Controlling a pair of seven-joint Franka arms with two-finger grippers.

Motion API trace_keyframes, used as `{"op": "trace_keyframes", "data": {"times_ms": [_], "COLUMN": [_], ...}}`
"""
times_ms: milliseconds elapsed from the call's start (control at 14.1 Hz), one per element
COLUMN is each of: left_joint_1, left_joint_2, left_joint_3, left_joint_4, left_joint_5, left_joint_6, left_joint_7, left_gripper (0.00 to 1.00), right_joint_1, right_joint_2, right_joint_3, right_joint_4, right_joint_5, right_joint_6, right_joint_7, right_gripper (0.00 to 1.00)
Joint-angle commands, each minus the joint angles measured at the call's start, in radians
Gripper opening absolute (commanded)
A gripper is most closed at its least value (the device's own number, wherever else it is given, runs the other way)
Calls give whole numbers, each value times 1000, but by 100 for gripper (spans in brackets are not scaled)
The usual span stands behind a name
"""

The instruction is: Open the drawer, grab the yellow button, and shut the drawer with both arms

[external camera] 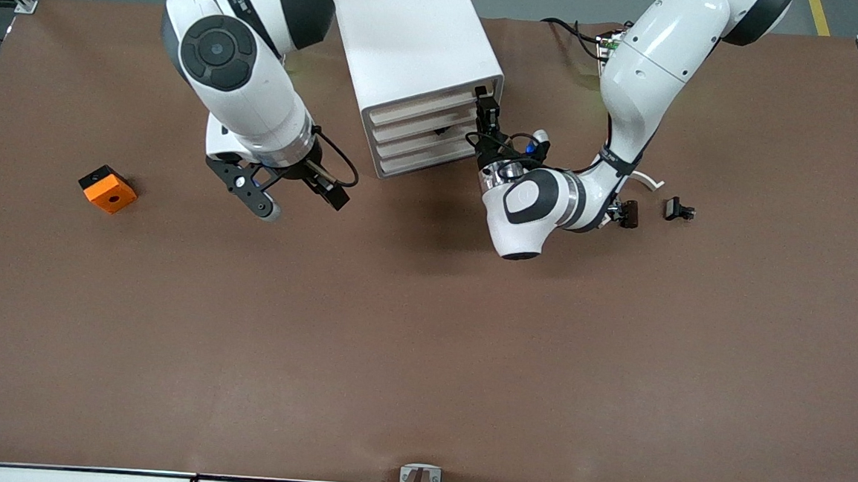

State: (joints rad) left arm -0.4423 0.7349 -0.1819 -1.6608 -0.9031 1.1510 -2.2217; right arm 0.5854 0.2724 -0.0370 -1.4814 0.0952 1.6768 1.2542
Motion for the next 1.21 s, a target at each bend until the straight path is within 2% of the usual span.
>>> {"op": "trace_keyframes", "data": {"times_ms": [0, 284, 426, 852, 923, 1136], "left_joint_1": [26, 73, 96, 174, 186, 221], "left_joint_2": [-23, -22, -20, -26, -25, -23], "left_joint_3": [7, 7, 7, 7, 7, 7], "left_joint_4": [-2, 32, 50, 107, 125, 142], "left_joint_5": [9, 29, 26, 10, 10, -11], "left_joint_6": [-1, 1, 4, 35, 36, 47], "left_joint_7": [-1, -3, -3, 19, 20, 36], "left_gripper": [13, 13, 14, 14, 17, 17], "right_joint_1": [30, 89, 123, 237, 258, 312], "right_joint_2": [19, 33, 34, 91, 106, 123], "right_joint_3": [-11, -11, -11, -11, -11, -12], "right_joint_4": [24, 26, 21, 24, 30, 35], "right_joint_5": [-2, 0, 4, -9, -11, -46], "right_joint_6": [-6, -5, 67, 121, 121, 124], "right_joint_7": [24, 71, 115, 212, 212, 272], "right_gripper": [100, 100, 100, 100, 100, 100]}}
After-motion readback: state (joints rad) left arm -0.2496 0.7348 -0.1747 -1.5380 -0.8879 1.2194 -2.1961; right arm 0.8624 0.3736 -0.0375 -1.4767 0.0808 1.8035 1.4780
